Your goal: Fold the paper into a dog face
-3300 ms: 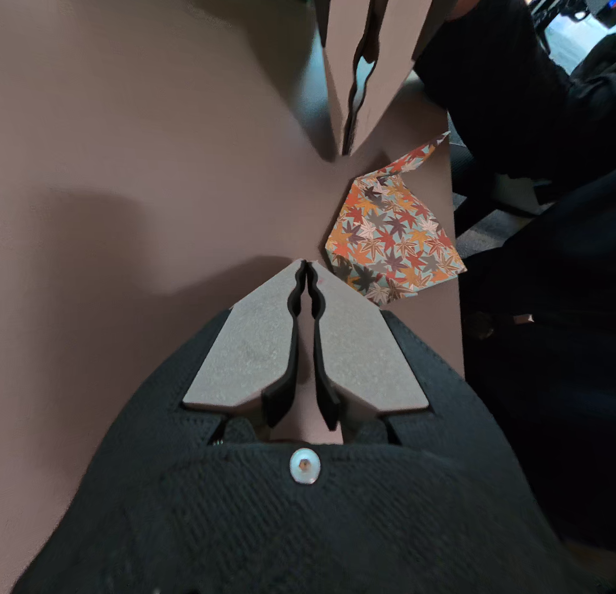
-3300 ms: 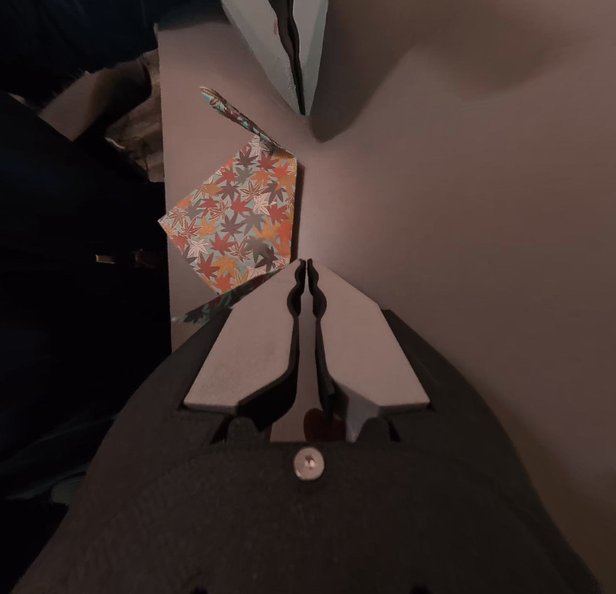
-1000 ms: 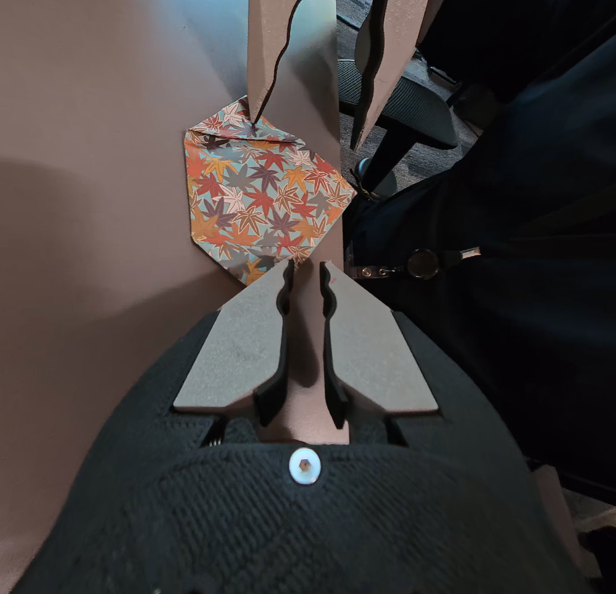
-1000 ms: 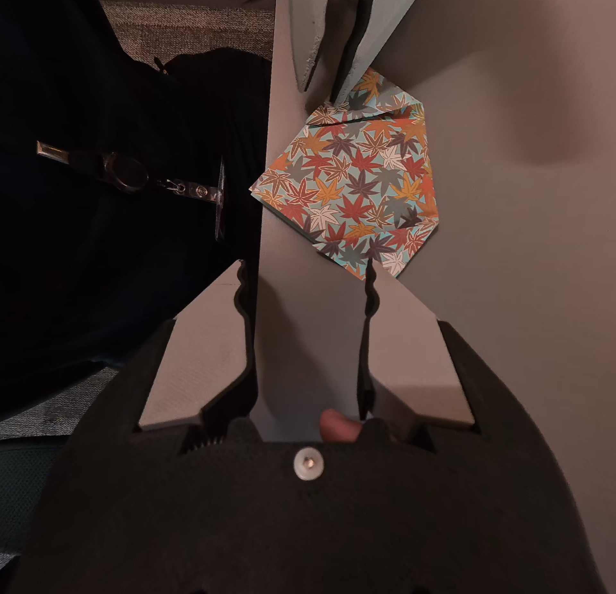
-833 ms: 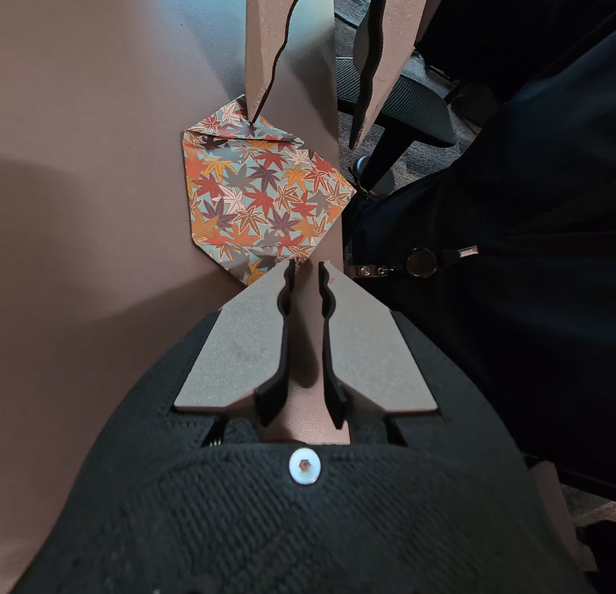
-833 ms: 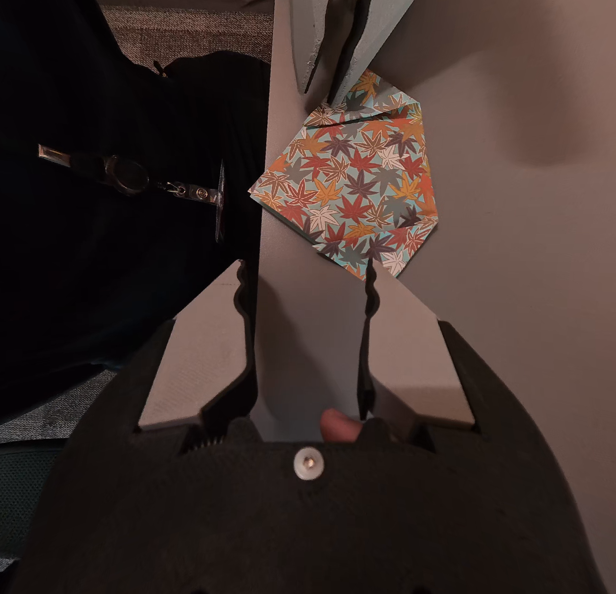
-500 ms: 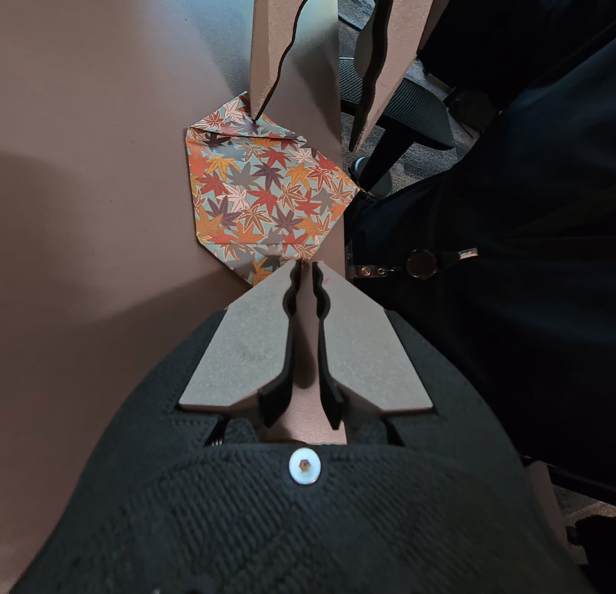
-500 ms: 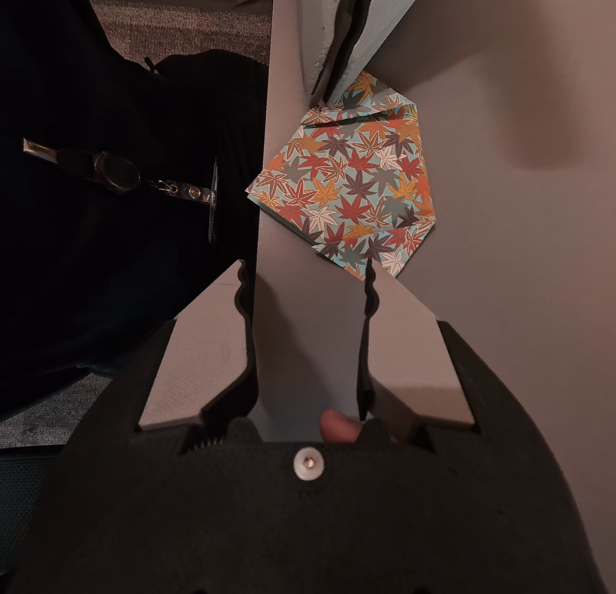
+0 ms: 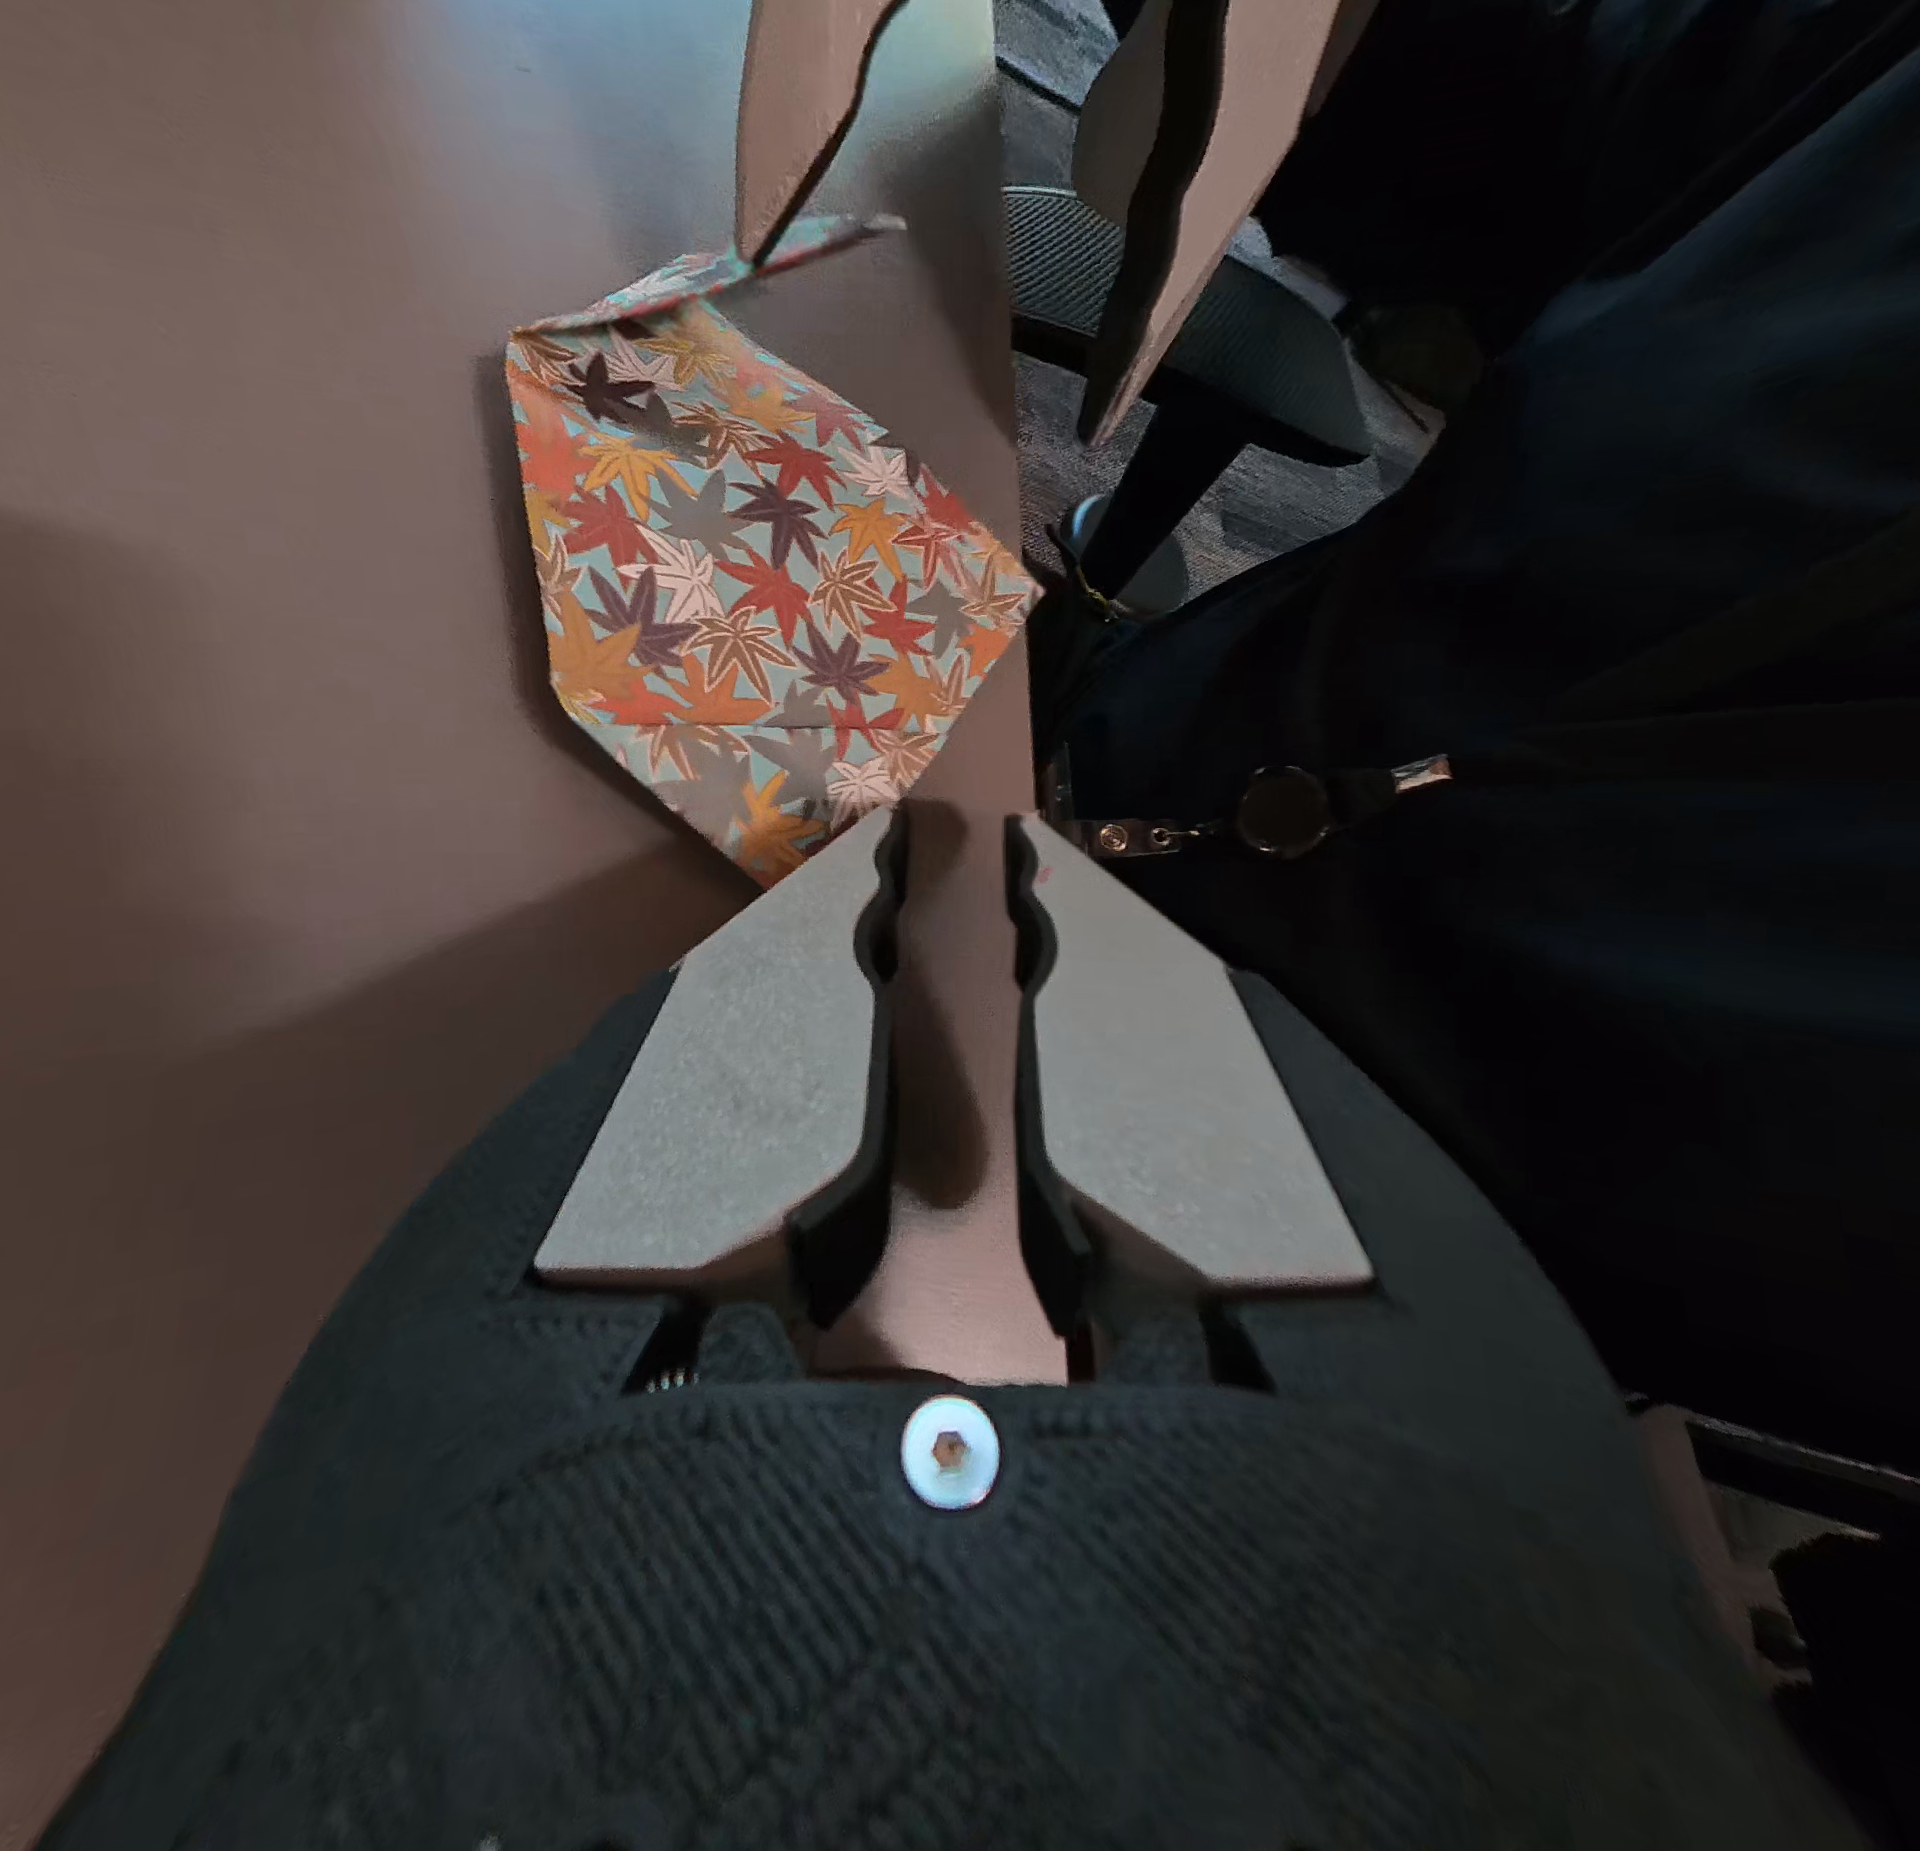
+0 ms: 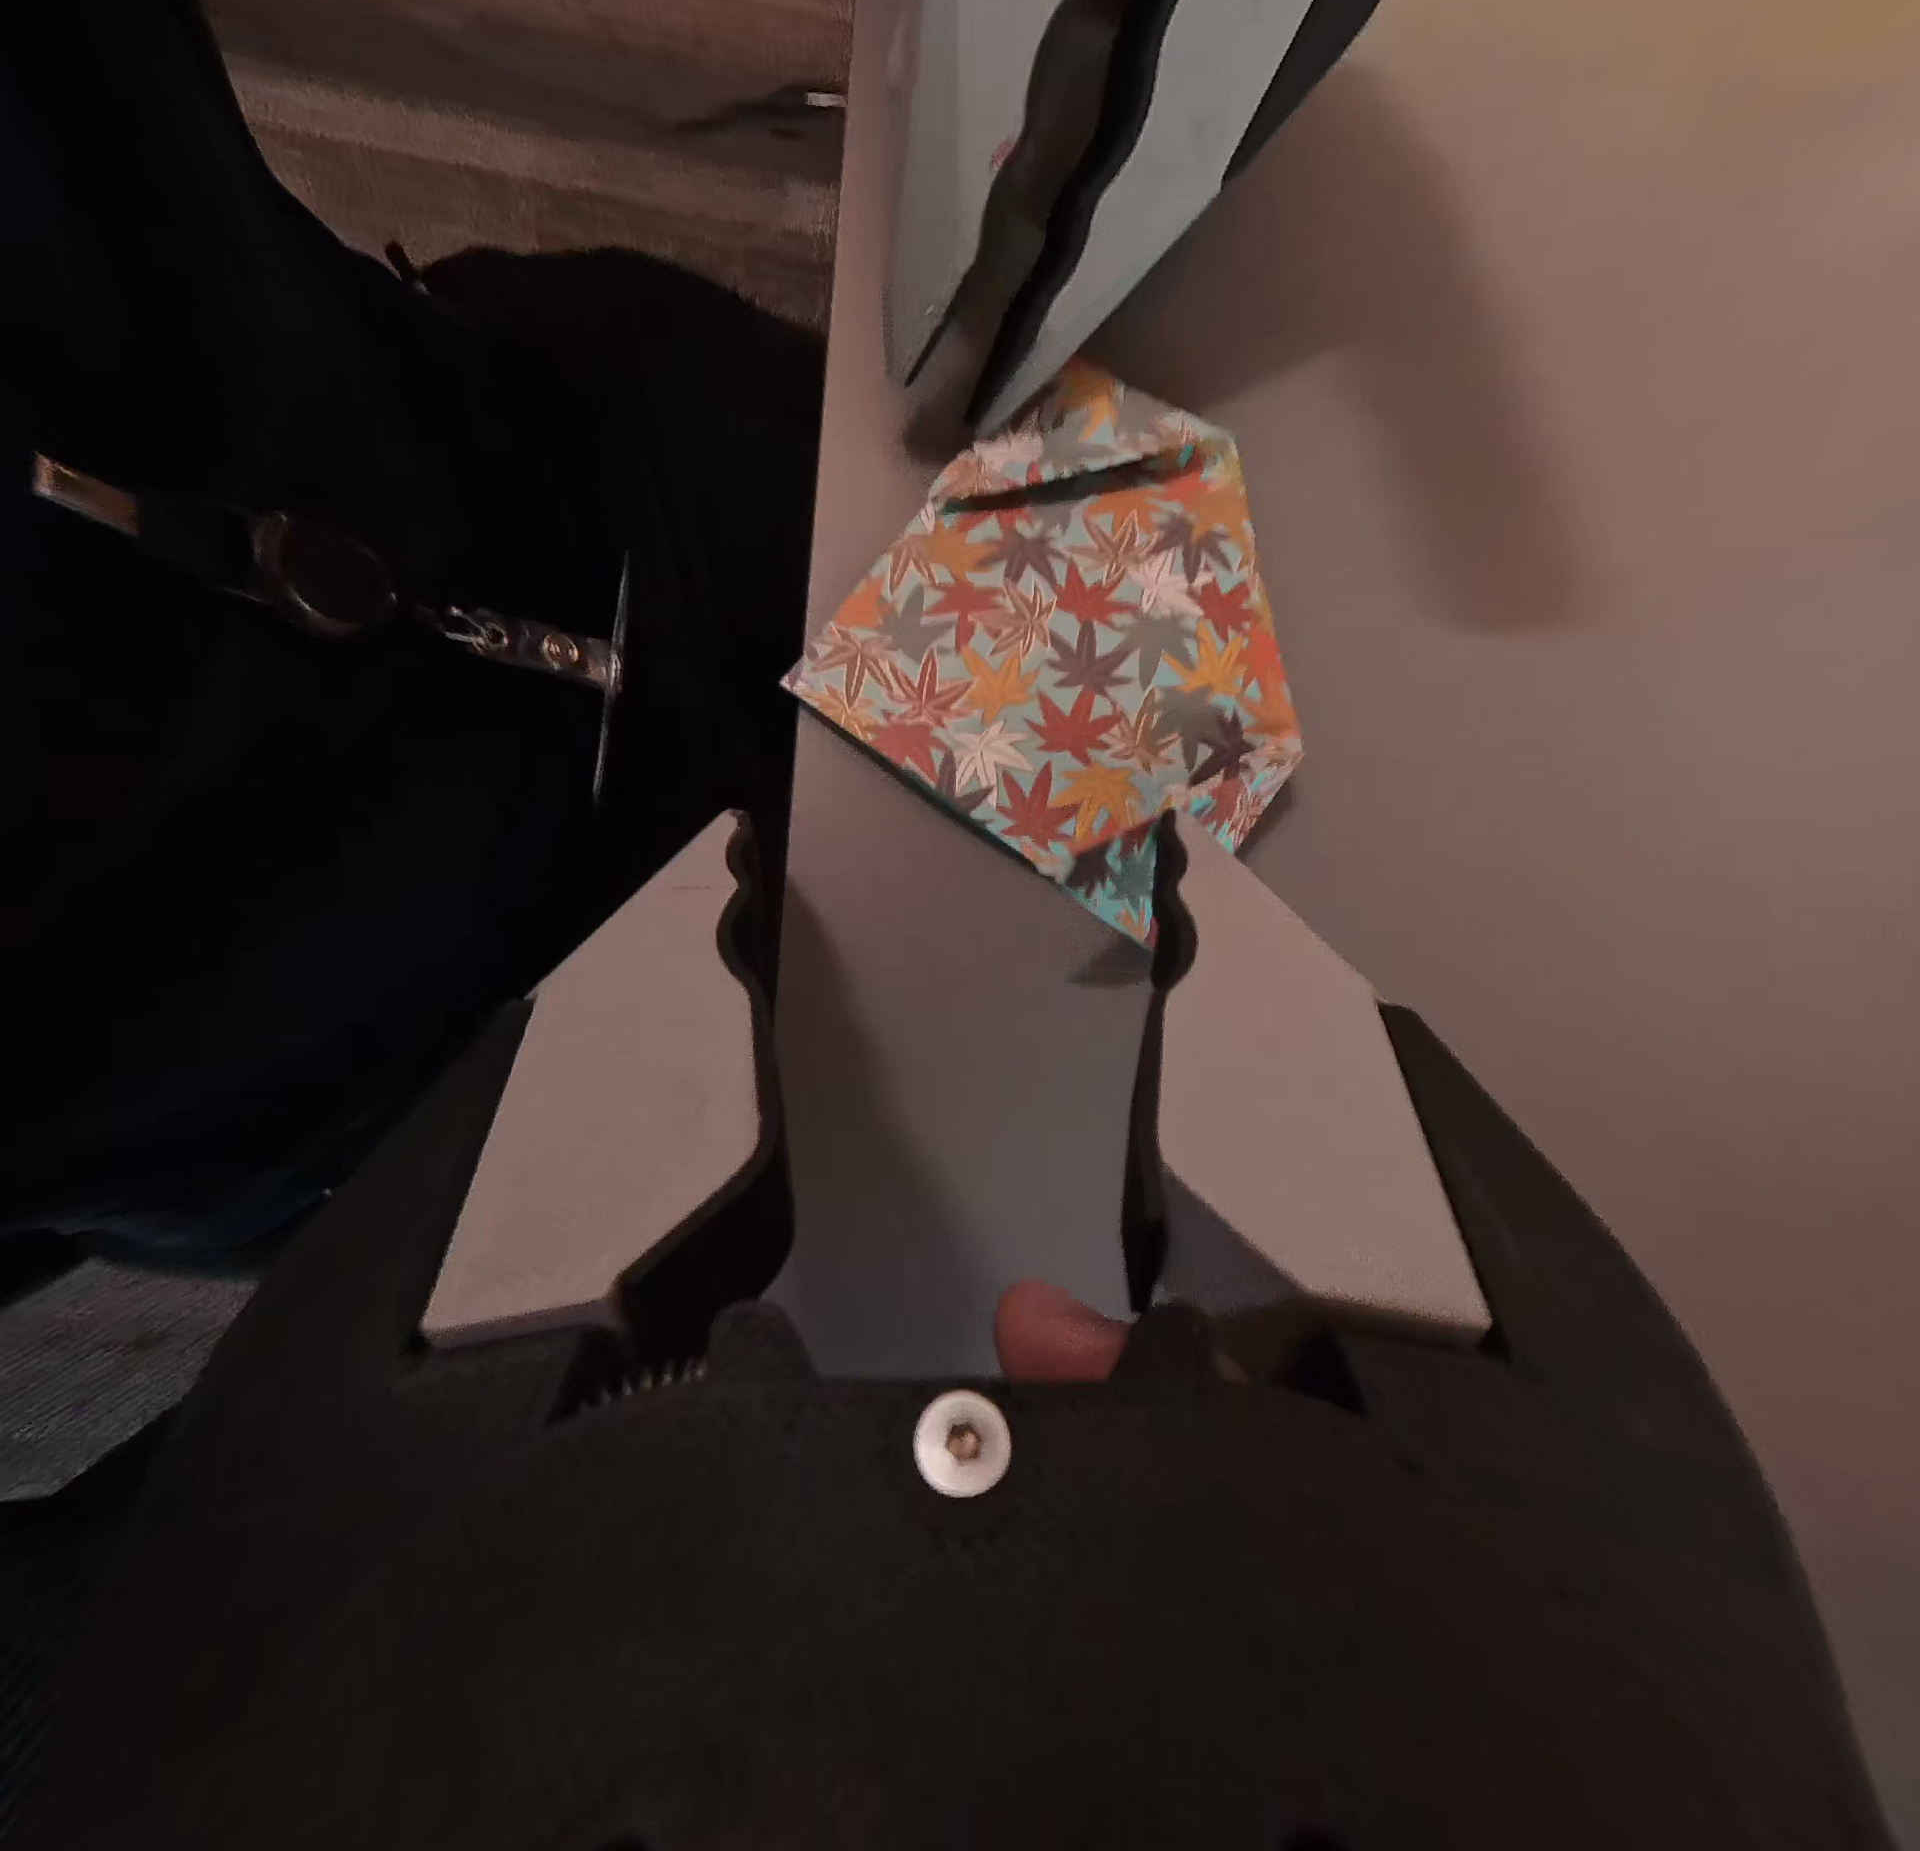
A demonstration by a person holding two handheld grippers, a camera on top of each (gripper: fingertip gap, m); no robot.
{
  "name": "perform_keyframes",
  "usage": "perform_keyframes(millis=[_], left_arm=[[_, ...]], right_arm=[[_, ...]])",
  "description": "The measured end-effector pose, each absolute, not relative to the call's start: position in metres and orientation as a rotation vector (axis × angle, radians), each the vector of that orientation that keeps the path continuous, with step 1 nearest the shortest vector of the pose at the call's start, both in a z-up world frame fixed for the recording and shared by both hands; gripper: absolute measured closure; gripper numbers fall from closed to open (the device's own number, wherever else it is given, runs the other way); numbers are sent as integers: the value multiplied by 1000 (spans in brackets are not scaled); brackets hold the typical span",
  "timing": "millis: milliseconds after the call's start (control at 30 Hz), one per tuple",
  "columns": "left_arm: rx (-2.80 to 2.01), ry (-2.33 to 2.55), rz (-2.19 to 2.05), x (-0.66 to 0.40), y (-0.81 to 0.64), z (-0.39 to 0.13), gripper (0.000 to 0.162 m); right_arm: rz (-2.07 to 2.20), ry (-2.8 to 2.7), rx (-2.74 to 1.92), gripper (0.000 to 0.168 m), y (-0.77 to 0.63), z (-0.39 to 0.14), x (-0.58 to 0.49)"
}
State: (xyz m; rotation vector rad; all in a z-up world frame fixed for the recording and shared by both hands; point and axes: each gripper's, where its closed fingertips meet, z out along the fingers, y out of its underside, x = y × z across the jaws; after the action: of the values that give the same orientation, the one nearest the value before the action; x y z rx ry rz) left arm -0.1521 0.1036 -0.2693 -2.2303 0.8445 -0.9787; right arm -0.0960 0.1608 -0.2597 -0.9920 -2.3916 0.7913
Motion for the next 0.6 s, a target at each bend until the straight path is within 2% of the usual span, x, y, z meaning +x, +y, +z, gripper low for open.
perform_keyframes(millis=[67, 333, 400, 600], left_arm=[[-2212, 842, -981, -152, 102, -267, 136], [-2093, 817, -840, -155, 105, -253, 131], [-2095, 844, -811, -153, 101, -255, 123], [-2110, 880, -769, -150, 96, -259, 115]], right_arm=[[823, -2367, -955, 96, 155, -252, -97], [722, -2334, -898, 96, 141, -266, -109], [668, -2318, -913, 96, 143, -274, -115], [639, -2367, -948, 86, 133, -294, -120]])
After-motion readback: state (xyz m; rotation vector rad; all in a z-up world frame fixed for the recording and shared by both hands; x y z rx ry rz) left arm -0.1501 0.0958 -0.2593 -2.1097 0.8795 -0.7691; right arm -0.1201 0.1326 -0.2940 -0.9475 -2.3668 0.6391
